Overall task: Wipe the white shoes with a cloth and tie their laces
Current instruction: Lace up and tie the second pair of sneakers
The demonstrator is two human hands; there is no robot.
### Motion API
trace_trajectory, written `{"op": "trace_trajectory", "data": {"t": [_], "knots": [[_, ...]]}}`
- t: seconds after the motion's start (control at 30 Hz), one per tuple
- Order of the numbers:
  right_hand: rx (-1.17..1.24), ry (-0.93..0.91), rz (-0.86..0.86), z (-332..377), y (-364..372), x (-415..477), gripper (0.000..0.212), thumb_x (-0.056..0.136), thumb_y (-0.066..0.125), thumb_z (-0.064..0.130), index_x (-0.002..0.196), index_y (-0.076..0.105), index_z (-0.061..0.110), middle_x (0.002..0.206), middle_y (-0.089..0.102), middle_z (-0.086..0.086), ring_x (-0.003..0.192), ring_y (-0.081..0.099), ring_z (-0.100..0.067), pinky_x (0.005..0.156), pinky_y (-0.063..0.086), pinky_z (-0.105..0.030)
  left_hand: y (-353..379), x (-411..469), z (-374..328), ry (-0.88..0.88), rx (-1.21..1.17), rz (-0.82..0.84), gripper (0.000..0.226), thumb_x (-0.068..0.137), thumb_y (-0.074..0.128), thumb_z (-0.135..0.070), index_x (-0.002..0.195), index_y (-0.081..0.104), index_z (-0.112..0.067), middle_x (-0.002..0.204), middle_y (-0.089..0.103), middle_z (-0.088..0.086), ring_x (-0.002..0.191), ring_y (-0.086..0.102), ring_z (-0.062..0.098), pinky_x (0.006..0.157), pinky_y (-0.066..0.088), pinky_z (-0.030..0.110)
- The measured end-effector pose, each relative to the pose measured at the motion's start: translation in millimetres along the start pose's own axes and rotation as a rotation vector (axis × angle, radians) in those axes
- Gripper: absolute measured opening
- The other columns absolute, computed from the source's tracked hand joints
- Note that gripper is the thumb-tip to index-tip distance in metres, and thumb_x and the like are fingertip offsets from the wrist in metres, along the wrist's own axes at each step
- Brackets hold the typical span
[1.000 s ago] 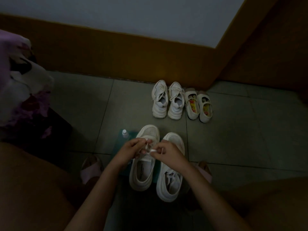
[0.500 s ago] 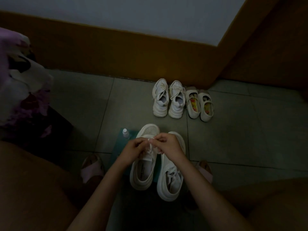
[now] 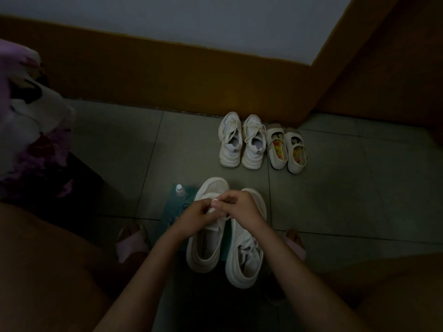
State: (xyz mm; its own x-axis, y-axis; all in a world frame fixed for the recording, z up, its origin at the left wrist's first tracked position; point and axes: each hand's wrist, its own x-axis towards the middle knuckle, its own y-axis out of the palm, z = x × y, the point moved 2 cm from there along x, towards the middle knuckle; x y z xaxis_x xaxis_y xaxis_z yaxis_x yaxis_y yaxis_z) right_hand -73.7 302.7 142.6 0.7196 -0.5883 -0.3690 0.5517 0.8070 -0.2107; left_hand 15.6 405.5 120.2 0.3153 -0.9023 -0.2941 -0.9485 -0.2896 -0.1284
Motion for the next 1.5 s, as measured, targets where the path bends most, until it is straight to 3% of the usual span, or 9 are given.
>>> {"op": "trace_trajectory", "data": {"t": [0.1,0.33,0.53,0.67,0.8,0.9,1.1,1.27,1.5], "knots": [[-0.056,-0.026,0.021,1.3,-0.3,-1.0,0.011,0.084,0.067,0.012,0.094,0.07,0.008,0.078,0.063,0.002,0.067,0.056,-0.001,0.051,0.039,-0.006,-3.2,1.4,6.5,-0.026,-0.062,-0.099,0.015,0.092,0.057,-0.02,0.079,0.063,-0.025,0.065,0.062,-0.011,0.065,0.056,-0.001,0.068,0.043,0.022],[-0.295,-0.138,0.134,4.6,-7.6,-0.2,0.01,0.085,0.061,0.006,0.093,0.064,0.012,0.09,0.053,0.0,0.075,0.051,-0.006,0.064,0.041,-0.009,-3.8,2.9,7.9,-0.039,-0.072,-0.078,0.031,0.095,0.051,-0.014,0.065,0.057,-0.016,0.058,0.06,-0.007,0.059,0.055,0.003,0.061,0.041,0.016],[-0.472,-0.146,0.242,4.5,-7.6,8.7,0.009,0.085,0.061,0.01,0.082,0.056,0.017,0.083,0.044,0.006,0.081,0.05,-0.014,0.072,0.042,-0.03,-5.0,2.0,9.5,-0.053,-0.136,-0.041,0.029,0.094,0.049,-0.006,0.068,0.061,-0.006,0.057,0.061,-0.007,0.055,0.053,-0.002,0.058,0.039,0.011],[-0.398,-0.111,0.17,-2.2,-8.2,4.8,0.012,0.088,0.059,0.015,0.08,0.052,0.02,0.078,0.049,0.007,0.075,0.05,-0.012,0.071,0.041,-0.032,-12.1,1.3,19.4,-0.115,-0.335,-0.126,0.016,0.088,0.06,-0.017,0.081,0.073,-0.013,0.073,0.068,0.008,0.073,0.054,0.021,0.072,0.04,0.031],[-0.175,-0.038,0.106,-13.8,0.0,-11.9,0.012,0.09,0.058,0.016,0.08,0.055,0.021,0.083,0.063,0.001,0.083,0.06,-0.014,0.077,0.046,-0.028,-8.6,2.5,21.5,-0.212,-0.414,-0.189,0.024,0.09,0.055,-0.006,0.085,0.076,-0.019,0.079,0.071,0.008,0.08,0.06,0.021,0.082,0.044,0.036],[-0.128,-0.049,0.068,-18.4,9.9,-23.6,0.019,0.089,0.057,0.009,0.077,0.053,0.023,0.079,0.06,0.006,0.076,0.056,0.002,0.072,0.043,-0.014,-7.3,1.0,20.5,-0.268,-0.413,-0.181,0.022,0.087,0.061,-0.008,0.078,0.077,-0.019,0.085,0.066,0.018,0.084,0.054,0.026,0.082,0.042,0.038],[-0.021,0.06,-0.022,-36.9,15.0,-26.9,0.012,0.089,0.057,0.004,0.092,0.058,0.016,0.095,0.063,-0.002,0.081,0.057,-0.004,0.066,0.042,-0.011,-8.2,-1.1,15.7,-0.216,-0.229,-0.215,0.017,0.08,0.066,0.005,0.077,0.068,-0.012,0.059,0.066,-0.006,0.053,0.058,-0.001,0.056,0.047,0.012],[-0.046,0.065,0.016,-28.8,18.4,-18.7,0.017,0.09,0.052,-0.002,0.1,0.063,0.005,0.077,0.056,0.01,0.071,0.052,0.001,0.06,0.042,-0.004,-10.1,-3.4,14.2,-0.094,0.004,-0.243,0.023,0.076,0.07,0.004,0.076,0.066,-0.018,0.077,0.067,0.0,0.069,0.062,-0.001,0.068,0.049,0.018],[0.004,0.129,0.068,-28.2,20.2,-12.7,0.013,0.09,0.057,0.007,0.078,0.056,0.013,0.069,0.053,0.008,0.058,0.051,0.005,0.053,0.038,-0.004,-4.9,-15.0,10.4,-0.005,0.26,-0.397,0.016,0.075,0.071,-0.004,0.078,0.063,-0.018,0.075,0.068,-0.003,0.067,0.061,-0.002,0.058,0.044,0.013]]}}
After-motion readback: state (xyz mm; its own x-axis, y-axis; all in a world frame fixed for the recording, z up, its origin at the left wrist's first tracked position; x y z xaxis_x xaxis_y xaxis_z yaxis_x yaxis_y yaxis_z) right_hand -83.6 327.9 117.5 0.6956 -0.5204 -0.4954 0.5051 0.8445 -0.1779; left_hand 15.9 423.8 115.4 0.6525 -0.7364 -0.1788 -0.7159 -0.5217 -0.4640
